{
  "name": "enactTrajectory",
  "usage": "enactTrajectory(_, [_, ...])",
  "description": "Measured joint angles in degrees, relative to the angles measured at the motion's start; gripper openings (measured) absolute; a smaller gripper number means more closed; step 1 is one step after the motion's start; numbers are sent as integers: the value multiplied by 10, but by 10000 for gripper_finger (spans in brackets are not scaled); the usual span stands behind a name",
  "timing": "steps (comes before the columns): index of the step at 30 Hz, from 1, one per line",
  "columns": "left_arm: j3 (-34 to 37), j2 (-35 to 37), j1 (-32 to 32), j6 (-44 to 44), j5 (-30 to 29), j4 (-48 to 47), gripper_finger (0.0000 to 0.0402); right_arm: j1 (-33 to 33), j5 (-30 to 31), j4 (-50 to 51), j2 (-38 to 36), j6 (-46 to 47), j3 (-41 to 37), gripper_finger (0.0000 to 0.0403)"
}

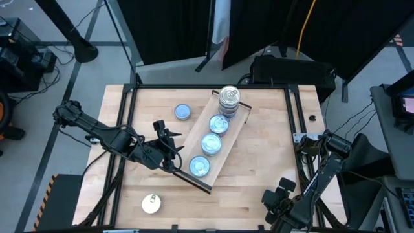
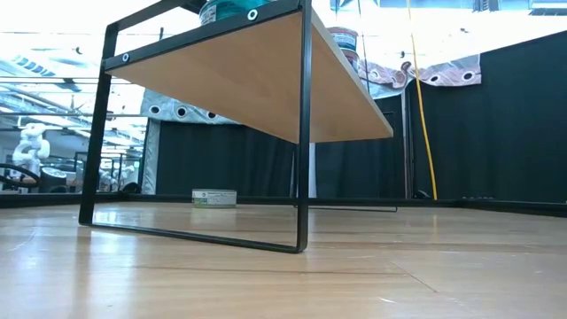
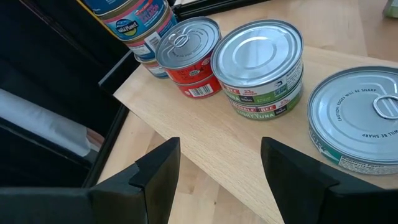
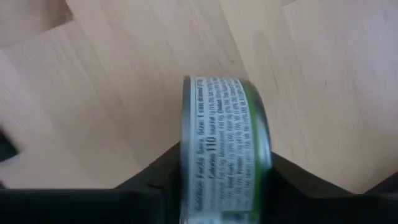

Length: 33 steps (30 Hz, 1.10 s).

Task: Stack canned seafood by type on shelf
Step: Stack the green tuna can on top of the green tuna can on the shelf

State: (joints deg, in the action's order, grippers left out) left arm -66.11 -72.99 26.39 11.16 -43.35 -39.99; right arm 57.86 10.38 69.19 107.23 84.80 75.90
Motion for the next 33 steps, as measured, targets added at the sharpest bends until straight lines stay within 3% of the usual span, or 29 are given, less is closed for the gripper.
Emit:
enactTrajectory(3, [0,0,0,0,0,0,226,0,0,-1,-16,9,0,124])
enactTrajectory(9, [0,0,0,-11,-4,0,226,0,44,-5,-62,55,0,123])
enactTrajectory(12, [0,0,0,-12,-7,0,226,-2,122,-23,-91,77,0,136])
enactTrajectory(16, [0,0,0,-16,-18,0,226,-13,270,-54,-133,78,0,134])
enactTrajectory(26, [-11,0,0,-29,-78,4,226,-90,614,-171,-197,-24,1,139])
enactTrajectory(29, [-20,0,0,-25,-119,-10,226,-125,659,-227,-201,-104,1,139])
enactTrajectory(33, [-24,2,0,-25,-144,-20,226,-175,672,-299,-224,-238,1,132])
